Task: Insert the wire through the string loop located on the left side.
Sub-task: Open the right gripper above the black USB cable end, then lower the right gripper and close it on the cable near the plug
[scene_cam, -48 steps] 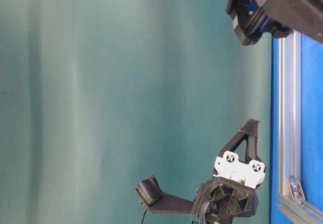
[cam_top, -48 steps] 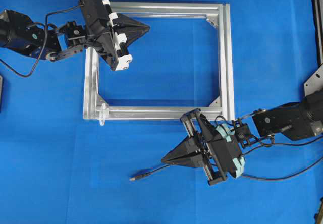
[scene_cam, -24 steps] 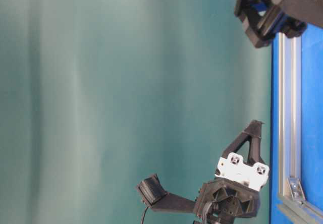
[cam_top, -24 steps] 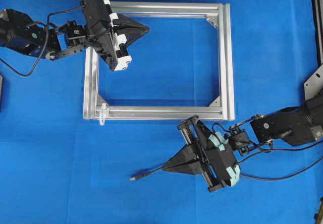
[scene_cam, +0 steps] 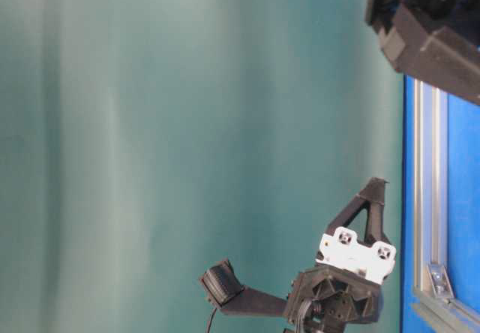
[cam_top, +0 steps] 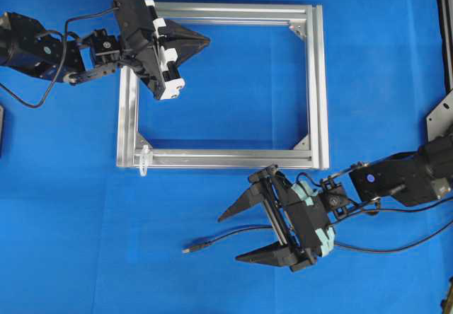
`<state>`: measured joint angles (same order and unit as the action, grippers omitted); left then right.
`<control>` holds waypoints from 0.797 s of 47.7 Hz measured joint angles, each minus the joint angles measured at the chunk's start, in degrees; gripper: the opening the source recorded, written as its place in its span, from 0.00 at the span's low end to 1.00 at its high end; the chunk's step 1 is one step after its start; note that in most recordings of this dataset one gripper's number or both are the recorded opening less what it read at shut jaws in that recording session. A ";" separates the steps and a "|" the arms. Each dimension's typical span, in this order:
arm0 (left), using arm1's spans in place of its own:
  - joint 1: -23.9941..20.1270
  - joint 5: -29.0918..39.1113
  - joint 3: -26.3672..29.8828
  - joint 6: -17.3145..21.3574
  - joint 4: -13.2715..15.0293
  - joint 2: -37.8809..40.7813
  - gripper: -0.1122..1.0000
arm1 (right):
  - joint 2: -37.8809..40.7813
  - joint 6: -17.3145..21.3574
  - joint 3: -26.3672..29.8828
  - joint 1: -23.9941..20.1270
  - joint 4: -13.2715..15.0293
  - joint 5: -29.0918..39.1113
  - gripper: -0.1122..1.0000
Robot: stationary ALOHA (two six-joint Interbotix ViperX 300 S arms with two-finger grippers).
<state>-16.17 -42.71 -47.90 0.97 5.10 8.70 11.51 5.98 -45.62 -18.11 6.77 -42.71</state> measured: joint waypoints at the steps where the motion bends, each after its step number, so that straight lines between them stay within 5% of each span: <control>1: 0.00 -0.09 0.00 0.00 0.00 0.00 0.12 | 0.26 0.00 0.00 -0.09 0.00 -0.26 0.88; 25: 0.44 0.00 0.00 0.00 0.00 0.00 0.12 | 11.78 0.09 3.43 -0.18 -5.36 -2.64 0.88; 38: 0.62 0.18 0.00 0.00 -0.09 0.00 0.12 | 12.30 0.09 3.69 -0.09 -5.62 -4.48 0.87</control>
<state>-15.56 -42.54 -47.90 0.97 5.01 8.70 23.82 6.06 -41.92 -18.19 1.14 -47.20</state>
